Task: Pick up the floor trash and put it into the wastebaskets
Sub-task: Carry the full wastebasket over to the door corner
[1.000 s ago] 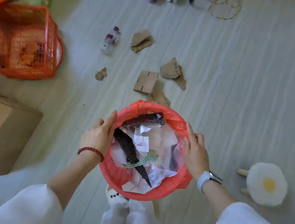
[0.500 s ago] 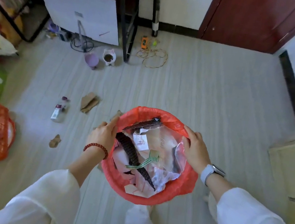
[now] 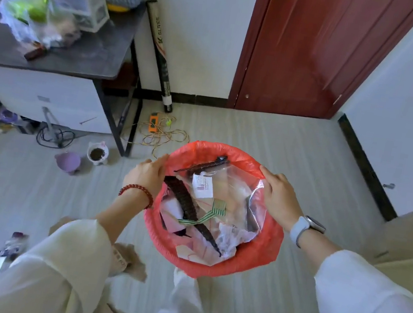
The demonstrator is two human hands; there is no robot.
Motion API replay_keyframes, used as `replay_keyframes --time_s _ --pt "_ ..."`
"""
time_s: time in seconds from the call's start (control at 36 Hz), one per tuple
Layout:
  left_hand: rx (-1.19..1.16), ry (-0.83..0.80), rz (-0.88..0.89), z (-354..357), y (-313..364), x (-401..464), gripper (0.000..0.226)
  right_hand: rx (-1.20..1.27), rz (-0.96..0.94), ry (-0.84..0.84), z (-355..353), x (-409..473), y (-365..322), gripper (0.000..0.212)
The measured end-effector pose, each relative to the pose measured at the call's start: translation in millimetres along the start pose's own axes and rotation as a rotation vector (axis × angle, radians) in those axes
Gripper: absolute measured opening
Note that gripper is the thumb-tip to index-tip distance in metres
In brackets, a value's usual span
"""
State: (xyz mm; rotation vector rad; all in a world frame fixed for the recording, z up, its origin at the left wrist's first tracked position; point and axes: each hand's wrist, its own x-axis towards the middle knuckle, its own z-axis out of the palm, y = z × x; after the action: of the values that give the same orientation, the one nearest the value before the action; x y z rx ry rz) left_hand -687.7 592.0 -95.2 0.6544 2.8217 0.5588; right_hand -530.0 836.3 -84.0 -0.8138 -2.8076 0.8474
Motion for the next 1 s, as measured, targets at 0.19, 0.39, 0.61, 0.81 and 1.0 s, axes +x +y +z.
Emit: replay_keyframes --time_s 0.19,0.39,0.61,0.81,1.0 --pt "-0.02 -0.02 0.045 -12.0 42.4 159.7 0.036 0.004 0.037 0.045 -30.8 145.5 5.4 0.041" --pt "-0.037 -0.019 0.079 -29.4 78.8 294.4 0.038 0.008 0.053 0.061 -54.6 276.2 7.5 0.042" --pt "-0.047 -0.035 0.024 -10.3 93.5 456.5 0.038 0.009 0.026 0.037 -45.3 454.0 25.9 0.042" --pt "-0.069 -0.068 -0.095 8.7 99.4 588.1 0.041 0.015 0.02 -0.048 -24.5 604.7 35.2 0.044" --pt "-0.107 -0.103 -0.211 19.9 90.2 674.4 0.045 -0.003 -0.006 -0.147 -8.8 712.8 32.7 0.046"
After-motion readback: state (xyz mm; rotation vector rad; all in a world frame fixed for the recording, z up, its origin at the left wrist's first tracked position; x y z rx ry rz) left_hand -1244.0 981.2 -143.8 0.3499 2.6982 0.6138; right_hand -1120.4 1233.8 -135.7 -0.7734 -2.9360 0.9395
